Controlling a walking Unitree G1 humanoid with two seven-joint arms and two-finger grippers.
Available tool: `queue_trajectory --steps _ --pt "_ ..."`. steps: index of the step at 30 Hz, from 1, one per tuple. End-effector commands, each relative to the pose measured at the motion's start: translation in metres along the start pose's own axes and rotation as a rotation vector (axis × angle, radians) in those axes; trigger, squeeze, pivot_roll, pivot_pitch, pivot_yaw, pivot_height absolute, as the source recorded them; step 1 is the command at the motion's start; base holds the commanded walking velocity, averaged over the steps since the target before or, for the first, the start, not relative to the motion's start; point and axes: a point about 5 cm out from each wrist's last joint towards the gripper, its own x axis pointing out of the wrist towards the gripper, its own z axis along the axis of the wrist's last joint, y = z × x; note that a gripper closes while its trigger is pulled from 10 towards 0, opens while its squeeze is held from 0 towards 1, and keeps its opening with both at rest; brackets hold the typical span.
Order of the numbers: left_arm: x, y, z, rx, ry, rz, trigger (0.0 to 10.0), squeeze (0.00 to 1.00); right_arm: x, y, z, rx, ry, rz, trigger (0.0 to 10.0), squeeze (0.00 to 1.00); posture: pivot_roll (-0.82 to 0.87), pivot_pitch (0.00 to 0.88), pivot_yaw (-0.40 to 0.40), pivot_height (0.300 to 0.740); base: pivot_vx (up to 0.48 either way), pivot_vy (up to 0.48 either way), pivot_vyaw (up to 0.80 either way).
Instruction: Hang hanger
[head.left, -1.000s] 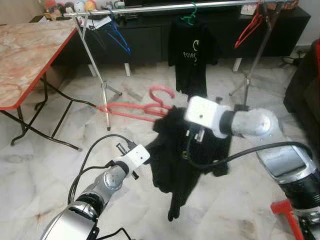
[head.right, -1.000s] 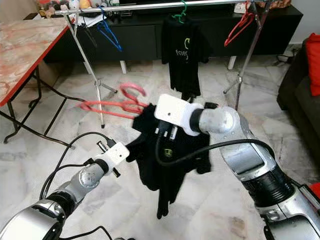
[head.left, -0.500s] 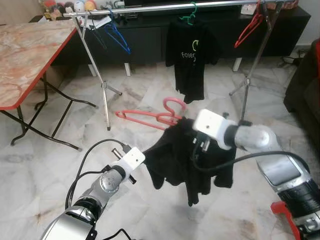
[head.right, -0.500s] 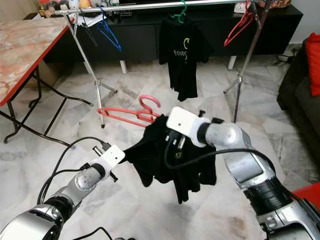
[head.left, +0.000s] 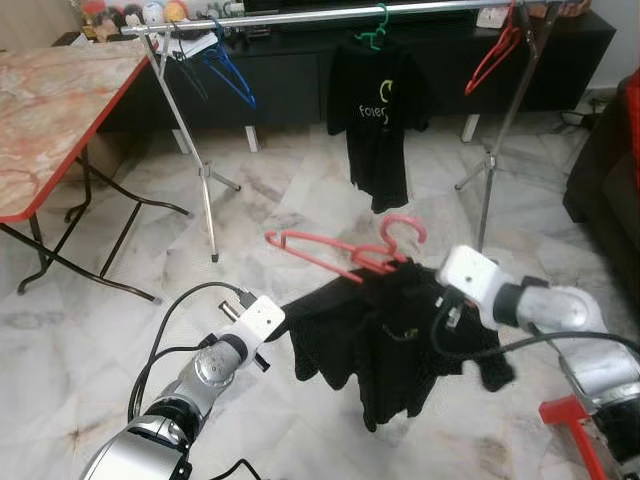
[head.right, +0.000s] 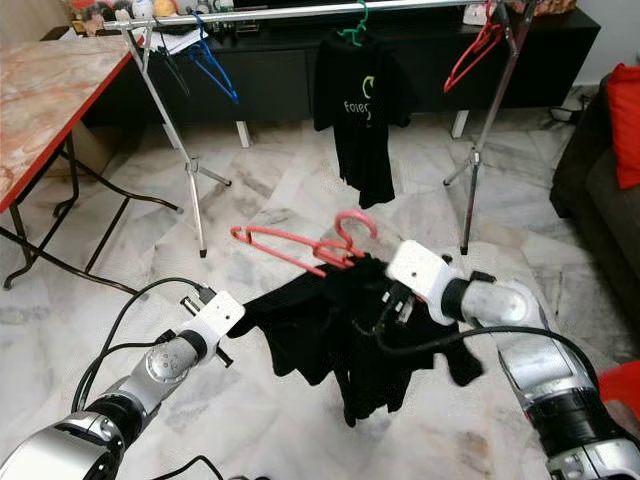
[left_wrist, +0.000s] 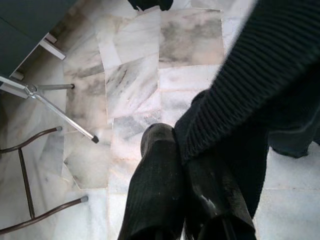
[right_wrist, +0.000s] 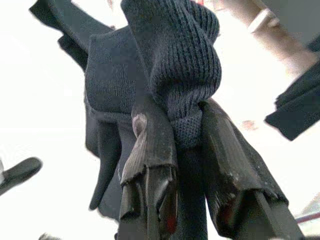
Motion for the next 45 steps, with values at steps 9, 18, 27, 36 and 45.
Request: queue_trajectory --steps 9,18,27,36,45 --pt "-0.005 0.003 -0.011 -0.014 0.04 0.001 10.0 0.0 -0.012 0.005 -0.019 -0.127 0.114 0.11 0.0 0.0 -0.09 0.124 0.112 0.74 0.0 0.0 0.0" --pt "-0.004 0.004 -0.01 -0.016 0.041 0.006 10.0 0.0 -0.01 0.006 -0.026 -0.254 0.216 0.148 0.0 0.0 -0.09 0.124 0.112 0.74 0.0 0.0 0.0" --pt "-0.004 0.003 -0.009 -0.019 0.041 0.006 10.0 0.0 -0.006 0.009 -0.03 -0.338 0.261 0.191 0.0 0.0 -0.1 0.12 0.11 0.74 0.0 0.0 0.0" --pt "-0.003 0.004 -0.009 -0.024 0.042 0.013 10.0 0.0 -0.005 0.007 -0.03 -0.328 0.257 0.174 0.0 0.0 -0.1 0.113 0.107 0.74 0.0 0.0 0.0" --pt "-0.003 0.003 -0.008 -0.026 0.043 0.009 10.0 0.0 -0.004 0.0 -0.037 -0.377 0.318 0.102 0.0 0.0 -0.1 0.102 0.101 0.74 0.0 0.0 0.0"
